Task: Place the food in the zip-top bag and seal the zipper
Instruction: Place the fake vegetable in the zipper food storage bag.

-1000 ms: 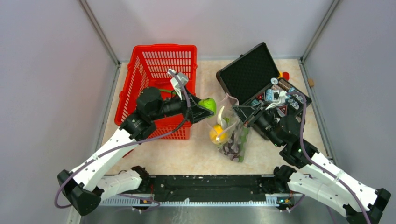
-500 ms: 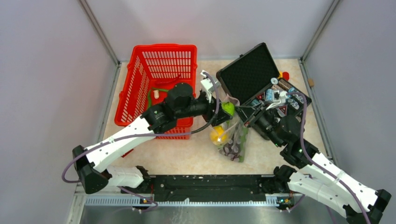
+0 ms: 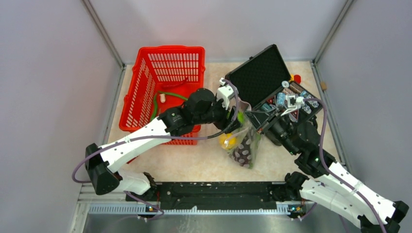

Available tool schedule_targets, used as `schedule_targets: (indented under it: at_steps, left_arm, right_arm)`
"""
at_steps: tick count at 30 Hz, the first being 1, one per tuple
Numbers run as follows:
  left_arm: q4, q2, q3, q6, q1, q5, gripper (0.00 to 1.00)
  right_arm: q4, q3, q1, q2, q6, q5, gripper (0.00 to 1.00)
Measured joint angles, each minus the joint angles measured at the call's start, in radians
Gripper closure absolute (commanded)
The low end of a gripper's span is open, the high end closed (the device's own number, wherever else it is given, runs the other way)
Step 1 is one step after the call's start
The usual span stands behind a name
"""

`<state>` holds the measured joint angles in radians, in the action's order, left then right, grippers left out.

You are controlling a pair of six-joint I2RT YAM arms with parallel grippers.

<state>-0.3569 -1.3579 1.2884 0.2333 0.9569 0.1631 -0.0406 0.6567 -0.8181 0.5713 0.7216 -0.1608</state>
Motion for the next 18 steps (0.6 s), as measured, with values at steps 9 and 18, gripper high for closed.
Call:
schedule_targets:
  at_steps: [9, 18]
  left_arm:
    - [0.097, -0.015, 0.014, 0.023, 0.0, 0.172, 0.2]
    - [0.058, -0.003, 0.026, 0.012, 0.005, 0.083, 0.12]
  right_arm:
    - [-0.002, 0.0, 0.0, -0.025, 0.009, 0.002, 1.0]
    - [0.026, 0.0, 0.0, -0.079, 0.008, -0.029, 1.0]
